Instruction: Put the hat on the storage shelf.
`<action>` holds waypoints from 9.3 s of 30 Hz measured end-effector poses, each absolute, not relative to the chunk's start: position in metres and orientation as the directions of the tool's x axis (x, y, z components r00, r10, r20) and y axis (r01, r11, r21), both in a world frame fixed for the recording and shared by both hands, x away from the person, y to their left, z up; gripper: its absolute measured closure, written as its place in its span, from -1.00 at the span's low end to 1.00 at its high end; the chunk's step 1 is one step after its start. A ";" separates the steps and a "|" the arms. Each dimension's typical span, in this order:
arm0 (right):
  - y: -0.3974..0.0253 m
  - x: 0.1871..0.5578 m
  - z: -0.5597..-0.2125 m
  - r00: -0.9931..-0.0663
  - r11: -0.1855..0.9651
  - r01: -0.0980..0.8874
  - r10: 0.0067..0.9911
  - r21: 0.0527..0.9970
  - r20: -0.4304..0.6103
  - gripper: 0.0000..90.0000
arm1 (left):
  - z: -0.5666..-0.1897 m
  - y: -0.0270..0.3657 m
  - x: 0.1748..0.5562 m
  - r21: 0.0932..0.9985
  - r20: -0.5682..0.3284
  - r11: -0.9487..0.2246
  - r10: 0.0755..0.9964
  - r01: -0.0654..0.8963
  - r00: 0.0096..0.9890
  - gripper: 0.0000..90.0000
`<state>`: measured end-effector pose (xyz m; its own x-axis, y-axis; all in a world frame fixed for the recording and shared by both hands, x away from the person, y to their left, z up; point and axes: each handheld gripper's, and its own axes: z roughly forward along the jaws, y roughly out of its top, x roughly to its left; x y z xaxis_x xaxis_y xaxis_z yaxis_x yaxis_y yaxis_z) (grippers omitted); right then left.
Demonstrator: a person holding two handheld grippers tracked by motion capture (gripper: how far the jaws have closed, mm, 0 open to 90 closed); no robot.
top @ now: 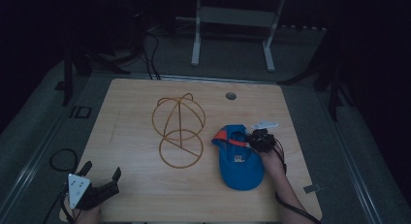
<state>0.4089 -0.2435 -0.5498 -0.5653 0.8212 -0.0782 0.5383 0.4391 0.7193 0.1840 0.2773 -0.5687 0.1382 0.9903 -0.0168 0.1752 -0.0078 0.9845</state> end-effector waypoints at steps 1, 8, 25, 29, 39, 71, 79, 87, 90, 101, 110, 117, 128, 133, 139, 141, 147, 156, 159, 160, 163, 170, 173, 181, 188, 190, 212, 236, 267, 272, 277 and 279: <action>-0.245 0.405 -0.543 -0.560 0.420 0.525 0.826 0.741 -0.071 0.93 | -0.569 0.277 0.184 0.984 0.002 -0.026 0.991 0.176 0.136 -0.95; -0.250 0.392 -0.512 -0.553 0.373 0.478 0.831 0.796 -0.058 0.93 | -0.566 0.273 0.185 0.979 -0.027 -0.004 0.989 0.205 0.146 -0.95; -0.257 0.367 -0.430 -0.534 0.301 0.351 0.842 0.887 -0.074 0.93 | -0.557 0.267 0.180 0.968 -0.008 -0.036 0.985 0.250 0.174 -0.95; -0.260 0.359 -0.408 -0.535 0.289 0.304 0.840 0.908 -0.088 0.93 | -0.554 0.264 0.181 0.961 -0.018 -0.038 0.979 0.273 0.201 -0.95; -0.262 0.341 -0.368 -0.538 0.305 0.221 0.830 0.926 -0.145 0.93 | -0.532 0.257 0.179 0.960 -0.048 -0.026 0.966 0.280 0.253 -0.95; -0.283 0.310 -0.337 -0.584 0.258 0.161 0.803 0.953 -0.119 0.93 | -0.393 0.198 0.199 0.973 0.008 -0.123 0.867 0.198 0.498 -0.90; -0.283 0.301 -0.336 -0.602 0.256 0.143 0.789 0.956 -0.121 0.93 | -0.377 0.168 0.215 0.969 0.031 -0.162 0.829 0.187 0.558 -0.90; -0.281 0.293 -0.332 -0.620 0.258 0.123 0.774 0.958 -0.128 0.93 | -0.365 0.143 0.230 0.964 0.033 -0.186 0.791 0.190 0.611 -0.89; -0.281 0.292 -0.332 -0.621 0.257 0.122 0.773 0.959 -0.129 0.93 | -0.361 0.133 0.234 0.966 0.035 -0.186 0.779 0.177 0.626 -0.89; -0.282 0.282 -0.335 -0.642 0.257 0.111 0.756 0.960 -0.129 0.93 | -0.350 0.090 0.252 0.957 0.071 -0.246 0.713 0.154 0.697 -0.86; -0.277 0.277 -0.341 -0.668 0.263 0.115 0.734 0.958 -0.121 0.93 | -0.344 0.055 0.267 0.939 0.119 -0.318 0.659 0.131 0.742 -0.86; -0.271 0.271 -0.341 -0.689 0.266 0.097 0.714 0.959 -0.128 0.93 | -0.337 0.036 0.275 0.941 0.107 -0.315 0.627 0.125 0.771 -0.85; -0.265 0.256 -0.338 -0.722 0.274 0.064 0.677 0.960 -0.145 0.93 | -0.330 0.011 0.291 0.937 0.114 -0.329 0.604 0.116 0.789 -0.72; -0.262 0.250 -0.336 -0.737 0.280 0.053 0.658 0.958 -0.152 0.93 | -0.331 0.000 0.295 0.927 0.131 -0.357 0.590 0.112 0.797 -0.68; -0.260 0.245 -0.335 -0.754 0.274 0.040 0.639 0.961 -0.151 0.93 | -0.335 -0.007 0.300 0.915 0.120 -0.385 0.553 0.125 0.825 -0.55; -0.259 0.244 -0.335 -0.759 0.273 0.038 0.634 0.961 -0.150 0.93 | -0.338 -0.010 0.300 0.911 0.113 -0.391 0.541 0.130 0.833 -0.45; -0.257 0.244 -0.337 -0.761 0.274 0.041 0.631 0.961 -0.148 0.93 | -0.344 -0.016 0.299 0.896 0.133 -0.426 0.534 0.130 0.835 0.11; -0.254 0.244 -0.345 -0.763 0.288 0.059 0.631 0.956 -0.143 0.92 | -0.349 -0.023 0.296 0.876 0.200 -0.470 0.557 0.107 0.806 1.00; -0.256 0.245 -0.346 -0.769 0.281 0.067 0.625 0.957 -0.130 0.92 | -0.349 -0.023 0.293 0.871 0.233 -0.484 0.552 0.080 0.800 1.00; -0.256 0.244 -0.346 -0.771 0.278 0.067 0.624 0.958 -0.127 0.92 | -0.349 -0.023 0.292 0.866 0.251 -0.495 0.552 0.071 0.795 1.00; -0.257 0.242 -0.347 -0.782 0.274 0.070 0.612 0.959 -0.117 0.89 | -0.347 -0.022 0.289 0.867 0.279 -0.497 0.532 0.029 0.799 1.00; -0.264 0.234 -0.343 -0.814 0.251 0.070 0.574 0.965 -0.091 0.48 | -0.342 -0.015 0.287 0.859 0.314 -0.511 0.509 -0.012 0.801 1.00; -0.269 0.229 -0.342 -0.818 0.248 0.058 0.568 0.967 -0.097 0.36 | -0.342 -0.013 0.286 0.851 0.334 -0.524 0.484 -0.037 0.809 1.00; -0.289 0.232 -0.350 -0.787 0.240 0.086 0.612 0.967 -0.081 0.35 | -0.339 -0.003 0.282 0.848 0.375 -0.508 0.379 -0.148 0.846 1.00; -0.290 0.233 -0.369 -0.805 0.245 0.133 0.592 0.960 -0.040 0.35 | -0.338 0.009 0.279 0.858 0.395 -0.457 0.292 -0.236 0.871 1.00; -0.288 0.232 -0.373 -0.813 0.245 0.138 0.581 0.960 -0.032 0.35 | -0.337 0.011 0.278 0.862 0.386 -0.445 0.270 -0.241 0.882 1.00; -0.253 0.218 -0.380 -0.889 0.275 0.107 0.457 0.955 -0.032 0.23 | -0.343 0.028 0.274 0.910 0.363 -0.239 0.061 -0.340 0.930 1.00; -0.262 0.221 -0.370 -0.854 0.241 0.103 0.518 0.965 -0.038 1.00 | -0.350 0.039 0.272 0.925 0.314 -0.251 0.079 -0.286 0.946 0.85; -0.277 0.236 -0.333 -0.788 0.212 0.085 0.612 0.974 -0.065 1.00 | -0.352 0.075 0.248 0.912 0.266 -0.373 0.227 -0.169 0.937 -0.11; -0.273 0.244 -0.328 -0.785 0.206 0.085 0.616 0.975 -0.062 1.00 | -0.359 0.100 0.244 0.924 0.235 -0.366 0.313 -0.111 0.920 -0.24; -0.263 0.250 -0.322 -0.785 0.217 0.075 0.615 0.973 -0.076 1.00 | -0.365 0.120 0.242 0.932 0.211 -0.356 0.373 -0.071 0.903 -0.51; -0.256 0.255 -0.315 -0.786 0.211 0.067 0.613 0.975 -0.078 1.00 | -0.369 0.133 0.241 0.940 0.190 -0.339 0.423 -0.040 0.886 -0.65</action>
<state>0.2548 -0.2558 -0.3147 -0.7859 0.6133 -0.0782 0.0674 0.2107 0.9752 0.2406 0.1331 -0.3691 0.8862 0.4227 0.1897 -0.0396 -0.3390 0.9400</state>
